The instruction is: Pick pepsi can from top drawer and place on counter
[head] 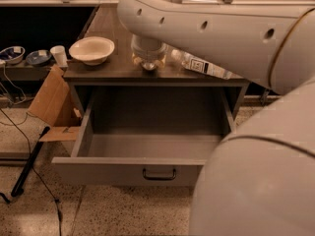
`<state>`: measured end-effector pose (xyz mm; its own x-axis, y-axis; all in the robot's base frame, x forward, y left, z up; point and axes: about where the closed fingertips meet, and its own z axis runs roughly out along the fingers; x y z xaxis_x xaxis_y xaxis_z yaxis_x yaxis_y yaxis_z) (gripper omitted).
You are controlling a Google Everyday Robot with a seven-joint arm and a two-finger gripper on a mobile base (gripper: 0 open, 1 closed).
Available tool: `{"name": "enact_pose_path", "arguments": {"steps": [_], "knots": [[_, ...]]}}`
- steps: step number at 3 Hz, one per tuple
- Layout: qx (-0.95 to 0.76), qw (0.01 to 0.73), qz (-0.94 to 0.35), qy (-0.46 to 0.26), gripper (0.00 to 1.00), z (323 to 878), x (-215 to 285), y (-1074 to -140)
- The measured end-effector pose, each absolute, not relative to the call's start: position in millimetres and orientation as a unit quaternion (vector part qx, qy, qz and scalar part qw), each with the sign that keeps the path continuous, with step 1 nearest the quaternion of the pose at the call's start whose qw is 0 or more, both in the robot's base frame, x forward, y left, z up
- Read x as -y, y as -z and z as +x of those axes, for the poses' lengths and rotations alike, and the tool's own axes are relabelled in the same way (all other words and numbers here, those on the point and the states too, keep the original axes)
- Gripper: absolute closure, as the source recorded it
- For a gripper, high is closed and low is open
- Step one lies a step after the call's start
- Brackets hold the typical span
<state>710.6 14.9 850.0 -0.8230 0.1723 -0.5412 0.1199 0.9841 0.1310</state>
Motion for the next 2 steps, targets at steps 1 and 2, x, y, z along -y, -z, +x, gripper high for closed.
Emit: {"name": "enact_pose_path", "arguments": {"steps": [1, 2], "knots": [[-0.953, 0.290, 0.082, -0.043, 0.12, 709.8, -11.3, -852.6], [-0.951, 0.293, 0.085, -0.043, 0.00, 707.6, -9.2, -855.7]]}}
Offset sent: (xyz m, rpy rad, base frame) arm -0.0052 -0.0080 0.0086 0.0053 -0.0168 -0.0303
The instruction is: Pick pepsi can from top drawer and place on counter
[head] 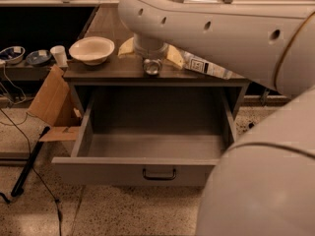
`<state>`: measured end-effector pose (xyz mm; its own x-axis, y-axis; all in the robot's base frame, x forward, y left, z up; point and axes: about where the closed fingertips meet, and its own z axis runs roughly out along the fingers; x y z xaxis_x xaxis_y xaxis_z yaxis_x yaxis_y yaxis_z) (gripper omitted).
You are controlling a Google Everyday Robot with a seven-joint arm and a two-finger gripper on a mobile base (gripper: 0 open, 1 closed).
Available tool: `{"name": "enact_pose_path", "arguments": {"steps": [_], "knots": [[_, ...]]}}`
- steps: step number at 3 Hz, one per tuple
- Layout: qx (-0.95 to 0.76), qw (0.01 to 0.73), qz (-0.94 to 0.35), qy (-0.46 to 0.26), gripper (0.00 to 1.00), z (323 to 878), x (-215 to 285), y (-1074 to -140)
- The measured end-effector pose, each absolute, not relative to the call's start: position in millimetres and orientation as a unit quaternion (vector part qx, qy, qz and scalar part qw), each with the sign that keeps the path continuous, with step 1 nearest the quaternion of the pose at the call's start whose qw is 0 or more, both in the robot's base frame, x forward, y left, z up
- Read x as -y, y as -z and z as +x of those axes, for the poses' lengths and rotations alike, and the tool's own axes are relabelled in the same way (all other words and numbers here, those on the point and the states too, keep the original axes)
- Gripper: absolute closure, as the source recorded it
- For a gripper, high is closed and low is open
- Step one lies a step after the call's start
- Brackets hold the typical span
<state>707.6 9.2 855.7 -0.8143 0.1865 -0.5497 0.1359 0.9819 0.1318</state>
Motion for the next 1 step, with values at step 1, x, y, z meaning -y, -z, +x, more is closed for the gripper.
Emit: {"name": "enact_pose_path", "arguments": {"steps": [1], "knots": [[-0.951, 0.293, 0.085, -0.043, 0.00, 707.6, -9.2, -855.7]]}}
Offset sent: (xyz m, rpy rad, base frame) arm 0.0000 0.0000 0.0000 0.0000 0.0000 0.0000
